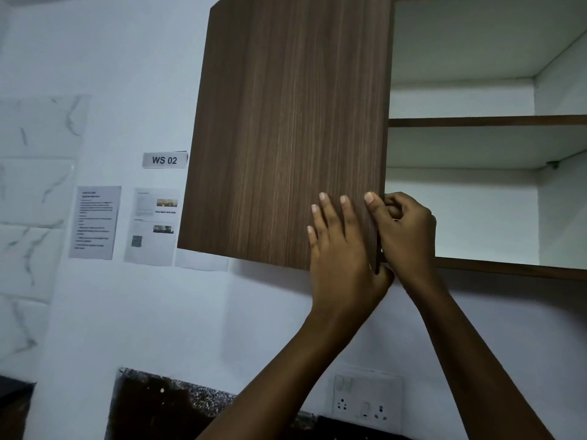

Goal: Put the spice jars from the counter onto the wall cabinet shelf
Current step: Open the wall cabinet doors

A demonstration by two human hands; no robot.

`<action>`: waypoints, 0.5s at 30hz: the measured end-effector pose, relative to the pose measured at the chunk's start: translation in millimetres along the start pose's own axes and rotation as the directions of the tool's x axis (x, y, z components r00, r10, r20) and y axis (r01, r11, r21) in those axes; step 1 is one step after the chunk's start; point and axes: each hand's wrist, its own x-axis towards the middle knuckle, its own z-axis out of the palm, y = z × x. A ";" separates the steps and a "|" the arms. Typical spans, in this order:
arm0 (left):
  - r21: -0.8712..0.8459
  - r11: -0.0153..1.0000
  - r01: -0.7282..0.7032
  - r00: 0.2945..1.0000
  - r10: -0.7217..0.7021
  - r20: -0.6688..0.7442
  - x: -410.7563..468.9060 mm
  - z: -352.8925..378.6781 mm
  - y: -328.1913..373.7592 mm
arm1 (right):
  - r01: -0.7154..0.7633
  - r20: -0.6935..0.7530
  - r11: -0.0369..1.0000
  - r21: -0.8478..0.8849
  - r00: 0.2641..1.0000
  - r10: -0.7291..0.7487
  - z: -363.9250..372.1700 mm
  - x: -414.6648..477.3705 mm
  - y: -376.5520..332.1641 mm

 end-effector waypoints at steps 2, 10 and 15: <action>-0.021 1.000 -0.019 1.000 0.020 0.005 -5.8 -21.3 -2.7 | 0.049 -0.001 0.998 0.027 0.999 -0.049 0.3 -5.2 -16.1; 0.030 0.998 -0.056 0.998 0.057 -0.018 -28.1 -83.7 -5.4 | 0.163 -0.012 0.983 0.079 0.987 -0.162 6.2 -17.7 -67.3; 0.032 0.997 -0.066 0.998 0.066 -0.014 -37.3 -113.8 -8.8 | 0.194 -0.023 0.977 0.082 0.981 -0.193 12.0 -22.8 -91.7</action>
